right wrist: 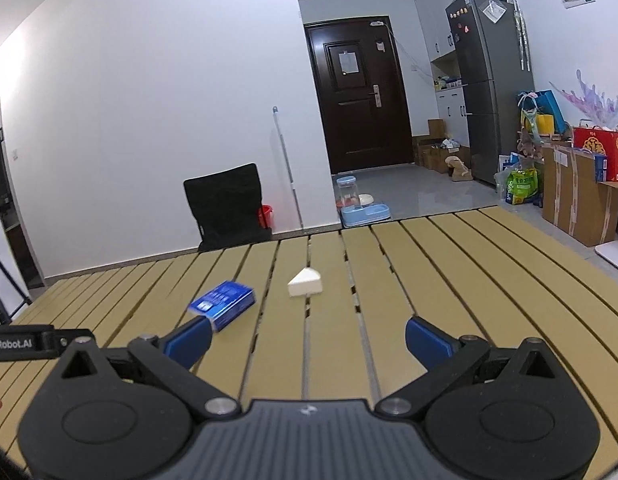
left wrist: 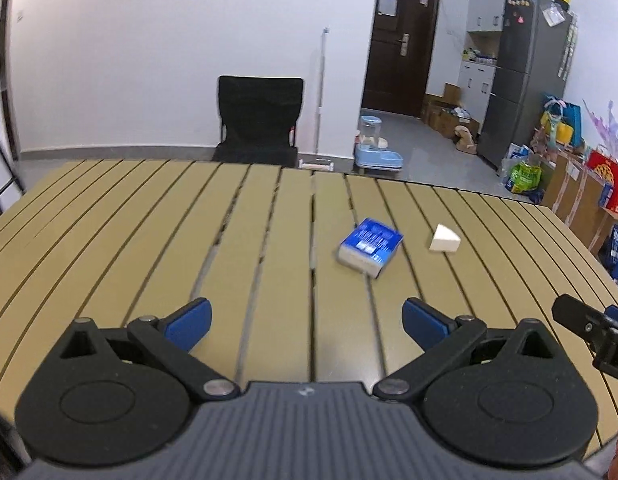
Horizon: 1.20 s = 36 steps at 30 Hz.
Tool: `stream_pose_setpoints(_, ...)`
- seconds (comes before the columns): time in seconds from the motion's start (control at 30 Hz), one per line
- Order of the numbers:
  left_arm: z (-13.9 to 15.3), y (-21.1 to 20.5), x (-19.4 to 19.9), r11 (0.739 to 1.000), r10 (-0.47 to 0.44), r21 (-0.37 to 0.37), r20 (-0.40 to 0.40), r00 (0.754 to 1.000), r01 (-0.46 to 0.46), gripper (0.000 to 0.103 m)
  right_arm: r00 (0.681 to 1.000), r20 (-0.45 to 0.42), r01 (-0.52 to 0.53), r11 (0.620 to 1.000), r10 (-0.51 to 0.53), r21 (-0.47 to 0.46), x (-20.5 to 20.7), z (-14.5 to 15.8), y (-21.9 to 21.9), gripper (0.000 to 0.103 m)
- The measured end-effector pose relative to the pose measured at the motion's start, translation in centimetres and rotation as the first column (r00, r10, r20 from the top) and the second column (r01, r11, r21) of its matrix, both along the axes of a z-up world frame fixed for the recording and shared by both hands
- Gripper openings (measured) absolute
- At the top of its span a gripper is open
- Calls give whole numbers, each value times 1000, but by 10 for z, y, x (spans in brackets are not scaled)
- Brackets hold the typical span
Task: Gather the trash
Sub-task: 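Grasp the blue tissue pack with the left tool while the right tool grasps the white foam wedge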
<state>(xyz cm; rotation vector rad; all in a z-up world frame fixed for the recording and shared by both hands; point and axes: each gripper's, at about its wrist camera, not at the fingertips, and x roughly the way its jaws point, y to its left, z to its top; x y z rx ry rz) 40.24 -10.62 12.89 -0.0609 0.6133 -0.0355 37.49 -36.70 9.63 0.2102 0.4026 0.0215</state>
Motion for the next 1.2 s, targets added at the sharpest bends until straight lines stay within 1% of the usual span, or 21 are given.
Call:
stream_pose_setpoints(0.17,-9,-22,45,999,-29,-18,-39,999,28,103,1000,-13,29,1000,-29,12,39,-4,-14,103)
stream_pose_setpoints(0.27,-17,-34,70,999,-43,-5,-41,998,43,103,999,-28,46,998,-45,34,60,-9,-24,103)
stream_pose_setpoints(0.43,-28,-47,112,998,-64,-1,-66,996,64,103,996,-51,72,997,-70,37,86,-16,-39,103)
stream_pose_setpoints(0.57,-40,-54,145,997,-70,-20,-103,992,69,103,993,-80,84,996,-81,41,104,-21,-48,103)
stream_pose_setpoints(0.73,-56,-61,171,998,-70,-4,-141,987,70,101,992,-103,83,996,-78,40,121,-24,-53,103)
stream_pose_setpoints(0.83,-62,-62,177,998,-69,2,-161,985,70,99,990,-120,79,996,-74,37,130,-27,-53,103)
stream_pose_setpoints(0.87,-64,-62,179,997,-72,2,-166,983,74,97,989,-125,78,996,-73,38,132,-29,-52,103)
stream_pose_setpoints(0.93,-69,-62,180,997,-79,-12,-181,980,78,86,988,-134,79,996,-72,48,132,-34,-52,103)
stream_pose_setpoints(0.97,-71,-62,184,996,-85,-21,-192,978,82,73,988,-139,79,996,-71,49,132,-36,-51,103)
stream_pose_setpoints(1.0,-73,-62,185,996,-90,-21,-192,977,87,70,987,-143,79,996,-72,49,133,-38,-50,103)
stream_pose_setpoints(1.03,-73,-64,184,996,-89,-4,-184,979,90,68,987,-147,80,996,-72,47,134,-39,-50,103)
stream_pose_setpoints(1.1,-73,-64,182,995,-95,2,-186,978,97,65,986,-149,79,996,-72,44,135,-39,-49,103)
stream_pose_setpoints(1.2,-71,-61,178,995,-94,-5,-182,979,95,64,987,-150,71,997,-65,35,137,-37,-46,103)
